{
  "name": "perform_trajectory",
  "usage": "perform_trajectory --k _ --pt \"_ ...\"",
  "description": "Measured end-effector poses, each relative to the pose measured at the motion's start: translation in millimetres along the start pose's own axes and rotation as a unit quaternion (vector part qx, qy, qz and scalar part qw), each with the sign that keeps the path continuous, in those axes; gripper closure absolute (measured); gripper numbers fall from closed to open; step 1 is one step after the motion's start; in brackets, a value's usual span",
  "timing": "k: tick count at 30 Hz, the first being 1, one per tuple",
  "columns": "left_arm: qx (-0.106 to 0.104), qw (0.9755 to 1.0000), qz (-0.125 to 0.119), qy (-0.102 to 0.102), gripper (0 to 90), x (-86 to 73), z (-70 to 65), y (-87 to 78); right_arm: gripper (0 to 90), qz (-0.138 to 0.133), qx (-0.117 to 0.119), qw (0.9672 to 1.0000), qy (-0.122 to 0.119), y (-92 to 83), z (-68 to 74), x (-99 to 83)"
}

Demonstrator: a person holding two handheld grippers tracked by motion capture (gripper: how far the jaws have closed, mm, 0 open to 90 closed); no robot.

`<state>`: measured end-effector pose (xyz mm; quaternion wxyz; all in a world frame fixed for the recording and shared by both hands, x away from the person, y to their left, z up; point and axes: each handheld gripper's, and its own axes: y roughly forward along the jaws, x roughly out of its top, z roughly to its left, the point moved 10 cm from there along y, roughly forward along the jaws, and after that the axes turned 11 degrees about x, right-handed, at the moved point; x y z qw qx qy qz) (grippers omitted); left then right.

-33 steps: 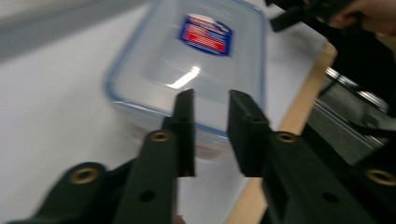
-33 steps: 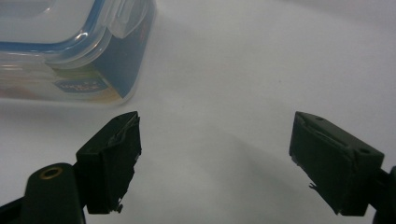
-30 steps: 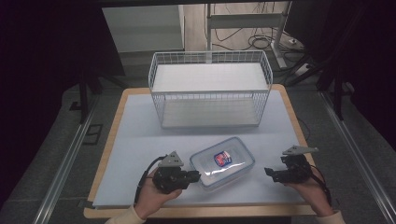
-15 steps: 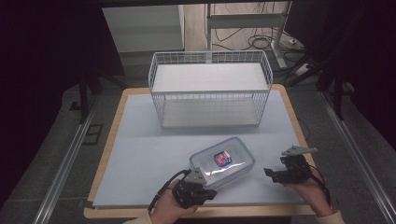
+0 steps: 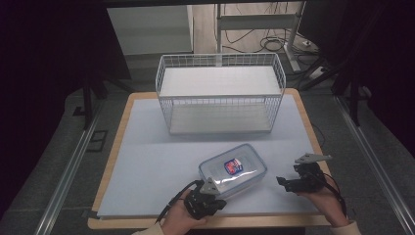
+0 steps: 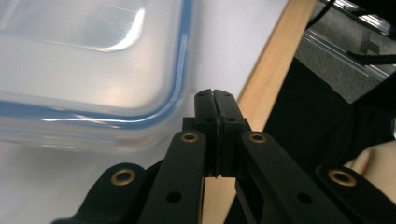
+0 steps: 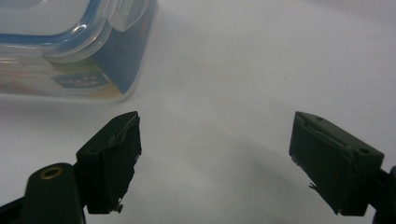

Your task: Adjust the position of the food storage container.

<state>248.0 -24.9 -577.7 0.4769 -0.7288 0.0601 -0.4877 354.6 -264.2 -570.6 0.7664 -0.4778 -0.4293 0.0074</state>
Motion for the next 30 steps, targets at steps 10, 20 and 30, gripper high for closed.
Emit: perform_trajectory --k 10,20,30 --pt "-0.002 1.0 0.0 -0.005 90.0 -1.0 4.8 -0.2 16.6 -0.002 -0.001 1.0 0.0 -1.5 -0.7 0.7" --pt "0.014 0.9989 0.001 -0.046 90.0 -5.4 36.5 -3.4 16.6 -0.01 0.0 0.9999 0.001 -5.0 -0.8 3.0" --pt "0.016 0.9962 -0.01 -0.085 90.0 -4.8 68.6 -6.2 16.6 -0.012 0.0 0.9999 0.001 -5.0 -1.1 3.2"
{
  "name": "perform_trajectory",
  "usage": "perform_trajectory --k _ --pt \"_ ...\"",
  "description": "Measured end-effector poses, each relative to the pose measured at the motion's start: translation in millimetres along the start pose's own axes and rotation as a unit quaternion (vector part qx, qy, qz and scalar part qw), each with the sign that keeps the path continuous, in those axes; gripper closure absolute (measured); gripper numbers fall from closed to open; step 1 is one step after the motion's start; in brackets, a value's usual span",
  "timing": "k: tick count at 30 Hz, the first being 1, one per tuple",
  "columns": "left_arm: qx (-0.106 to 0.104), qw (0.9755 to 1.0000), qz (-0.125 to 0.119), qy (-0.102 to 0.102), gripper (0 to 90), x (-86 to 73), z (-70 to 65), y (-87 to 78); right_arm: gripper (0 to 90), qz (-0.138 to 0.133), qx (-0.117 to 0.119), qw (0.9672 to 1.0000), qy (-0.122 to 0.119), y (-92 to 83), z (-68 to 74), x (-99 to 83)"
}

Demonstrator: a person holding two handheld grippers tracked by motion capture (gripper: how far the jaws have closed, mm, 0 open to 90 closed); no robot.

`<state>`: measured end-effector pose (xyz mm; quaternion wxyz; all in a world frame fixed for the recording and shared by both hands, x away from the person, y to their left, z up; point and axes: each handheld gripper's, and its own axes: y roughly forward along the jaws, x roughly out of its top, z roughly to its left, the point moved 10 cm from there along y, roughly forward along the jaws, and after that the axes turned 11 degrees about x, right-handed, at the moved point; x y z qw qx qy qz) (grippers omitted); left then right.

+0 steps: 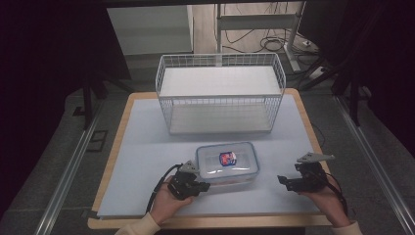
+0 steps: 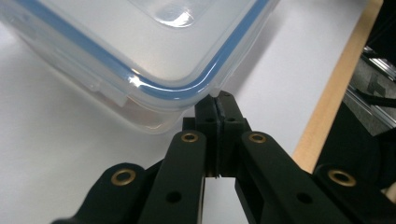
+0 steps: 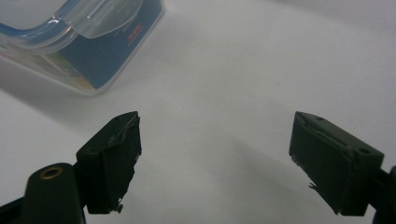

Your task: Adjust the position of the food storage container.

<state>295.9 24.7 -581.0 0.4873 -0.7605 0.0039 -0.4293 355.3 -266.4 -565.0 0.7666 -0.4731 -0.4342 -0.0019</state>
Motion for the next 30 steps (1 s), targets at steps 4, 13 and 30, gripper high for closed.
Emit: perform_trajectory --k 4,13,30 --pt "0.004 0.9999 -0.002 -0.01 90.0 1.5 6.3 0.2 16.7 0.0 0.0 1.0 -0.001 -0.3 0.2 0.1" --pt "0.014 0.9998 -0.002 -0.015 90.0 2.4 16.7 -0.3 16.6 0.0 0.0 1.0 -0.003 0.0 0.5 0.2" --pt "0.032 0.9951 -0.069 -0.062 81.9 2.8 44.5 -58.9 17.1 -0.028 0.006 0.9996 -0.01 -6.8 3.5 8.5"
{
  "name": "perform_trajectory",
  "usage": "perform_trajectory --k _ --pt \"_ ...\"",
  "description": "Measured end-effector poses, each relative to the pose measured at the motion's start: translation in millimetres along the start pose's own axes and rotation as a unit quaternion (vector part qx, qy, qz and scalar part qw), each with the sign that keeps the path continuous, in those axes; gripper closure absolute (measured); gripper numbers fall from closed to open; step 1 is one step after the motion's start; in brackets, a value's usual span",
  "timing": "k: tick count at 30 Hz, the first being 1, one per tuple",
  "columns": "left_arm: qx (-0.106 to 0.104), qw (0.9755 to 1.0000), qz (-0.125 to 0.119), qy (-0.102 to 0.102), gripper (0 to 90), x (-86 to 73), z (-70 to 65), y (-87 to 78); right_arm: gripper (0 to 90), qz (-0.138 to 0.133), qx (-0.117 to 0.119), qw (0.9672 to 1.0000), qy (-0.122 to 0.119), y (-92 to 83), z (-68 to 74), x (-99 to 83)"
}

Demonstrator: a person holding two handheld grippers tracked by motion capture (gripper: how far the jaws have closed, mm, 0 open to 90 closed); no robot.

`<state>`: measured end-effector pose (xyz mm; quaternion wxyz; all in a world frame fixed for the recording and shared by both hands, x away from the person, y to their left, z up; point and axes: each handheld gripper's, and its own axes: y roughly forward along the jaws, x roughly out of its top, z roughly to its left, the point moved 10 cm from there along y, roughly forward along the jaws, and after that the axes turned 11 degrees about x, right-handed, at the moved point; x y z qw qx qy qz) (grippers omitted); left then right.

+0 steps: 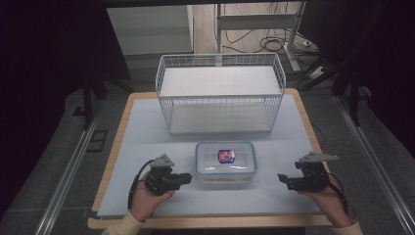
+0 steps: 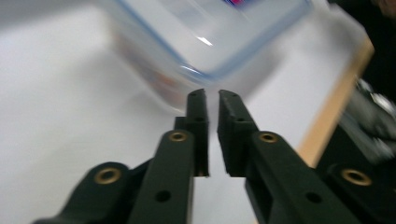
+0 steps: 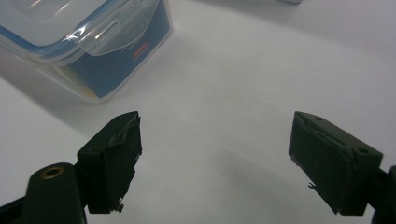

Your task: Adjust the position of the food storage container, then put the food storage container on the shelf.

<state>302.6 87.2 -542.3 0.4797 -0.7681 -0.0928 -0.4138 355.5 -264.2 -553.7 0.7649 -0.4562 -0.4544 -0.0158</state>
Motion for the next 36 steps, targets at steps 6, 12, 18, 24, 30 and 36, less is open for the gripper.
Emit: perform_trajectory --k 6,12,18,24,30,36 --pt "0.022 0.9989 -0.006 -0.041 65.9 3.9 25.3 -0.6 17.2 -0.001 -0.001 1.0 0.0 1.3 -0.5 0.2" --pt "0.039 0.9971 0.002 -0.066 30.4 6.4 30.7 6.5 16.6 -0.009 0.006 0.9999 -0.004 2.1 2.5 2.9" --pt "0.028 0.9959 -0.004 -0.086 19.4 19.7 31.2 11.8 15.3 -0.023 0.028 0.9993 -0.008 1.6 8.6 8.8" --pt "0.03 0.9956 -0.006 -0.089 16.1 21.5 32.3 12.6 14.8 -0.039 0.056 0.9976 0.01 1.7 11.9 16.1" --pt "0.024 0.995 -0.004 -0.097 14.6 28.2 32.4 18.2 14.8 -0.038 0.054 0.9978 0.003 4.0 12.7 23.3" --pt "-0.004 0.9921 0.005 -0.126 12.9 37.3 27.5 29.5 14.8 -0.036 0.055 0.9979 0.0 5.5 15.8 23.7"
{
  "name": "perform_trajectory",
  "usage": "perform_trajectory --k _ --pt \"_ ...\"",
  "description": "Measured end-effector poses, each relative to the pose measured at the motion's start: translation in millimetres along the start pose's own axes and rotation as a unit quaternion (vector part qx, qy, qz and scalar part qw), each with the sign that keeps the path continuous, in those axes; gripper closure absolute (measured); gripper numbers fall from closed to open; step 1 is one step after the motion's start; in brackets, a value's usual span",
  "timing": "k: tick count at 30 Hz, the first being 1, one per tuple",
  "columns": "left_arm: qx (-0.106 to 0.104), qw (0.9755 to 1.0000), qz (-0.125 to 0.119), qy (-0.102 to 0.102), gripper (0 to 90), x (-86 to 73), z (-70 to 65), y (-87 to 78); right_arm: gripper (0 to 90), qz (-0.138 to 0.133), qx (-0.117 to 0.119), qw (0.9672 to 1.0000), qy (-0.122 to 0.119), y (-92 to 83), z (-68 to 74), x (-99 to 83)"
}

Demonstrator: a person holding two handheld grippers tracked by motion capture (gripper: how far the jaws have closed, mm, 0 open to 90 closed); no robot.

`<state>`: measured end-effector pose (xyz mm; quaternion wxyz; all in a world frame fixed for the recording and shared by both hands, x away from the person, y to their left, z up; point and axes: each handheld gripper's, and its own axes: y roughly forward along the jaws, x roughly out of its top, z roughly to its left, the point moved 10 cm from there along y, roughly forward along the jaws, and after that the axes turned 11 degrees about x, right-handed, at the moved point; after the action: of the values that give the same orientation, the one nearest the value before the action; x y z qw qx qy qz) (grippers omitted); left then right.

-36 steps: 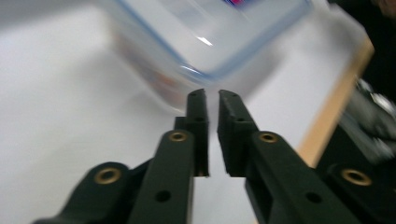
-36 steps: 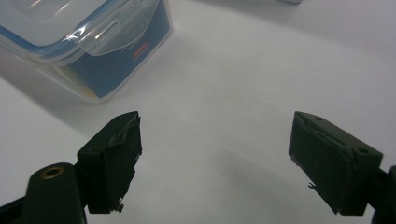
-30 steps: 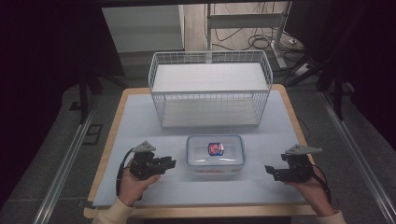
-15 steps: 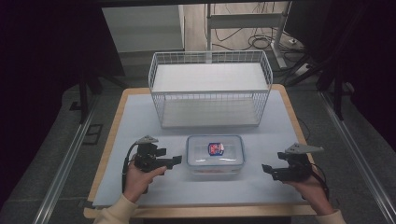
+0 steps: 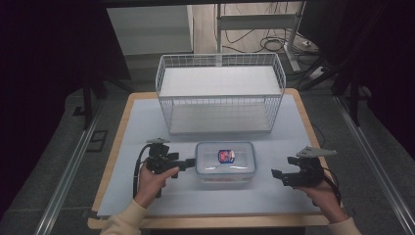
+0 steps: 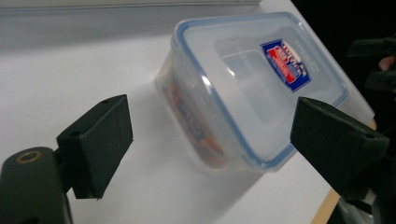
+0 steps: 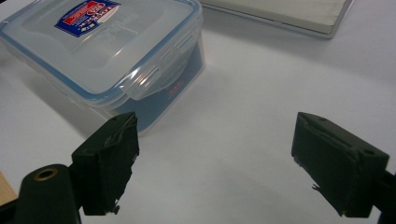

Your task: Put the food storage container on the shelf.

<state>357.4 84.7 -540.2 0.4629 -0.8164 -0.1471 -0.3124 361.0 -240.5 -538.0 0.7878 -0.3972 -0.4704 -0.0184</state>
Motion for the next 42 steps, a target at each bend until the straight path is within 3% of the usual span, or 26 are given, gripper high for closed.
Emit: perform_trajectory --k 8,13,18,25,28,35,42 --pt "-0.032 0.9984 0.031 -0.036 12.2 3.0 -3.0 27.1 14.8 -0.003 -0.001 1.0 -0.002 -0.5 1.6 0.9" --pt "-0.043 0.9974 0.047 -0.033 12.0 -1.7 -9.5 34.3 14.8 -0.002 0.0 1.0 -0.003 -0.2 1.1 0.6" --pt "-0.061 0.9951 0.066 -0.042 12.0 -8.6 -15.5 41.1 14.4 -0.002 0.003 1.0 -0.002 1.2 3.1 1.8" --pt "-0.075 0.9926 0.084 -0.047 13.5 -15.0 -20.4 48.2 13.2 -0.003 0.022 0.9997 0.004 6.6 9.6 8.9" --pt "-0.082 0.9917 0.084 -0.051 15.6 -14.3 -24.1 50.0 13.2 -0.003 0.028 0.9996 0.006 8.6 11.9 12.7" --pt "-0.074 0.9931 0.074 -0.054 19.8 -11.4 -22.6 48.1 13.2 -0.003 0.033 0.9994 0.008 10.7 13.3 21.6" --pt "-0.073 0.9934 0.07 -0.055 23.3 -10.7 -21.1 46.2 13.2 0.008 0.06 0.9977 0.029 28.0 22.0 36.6"
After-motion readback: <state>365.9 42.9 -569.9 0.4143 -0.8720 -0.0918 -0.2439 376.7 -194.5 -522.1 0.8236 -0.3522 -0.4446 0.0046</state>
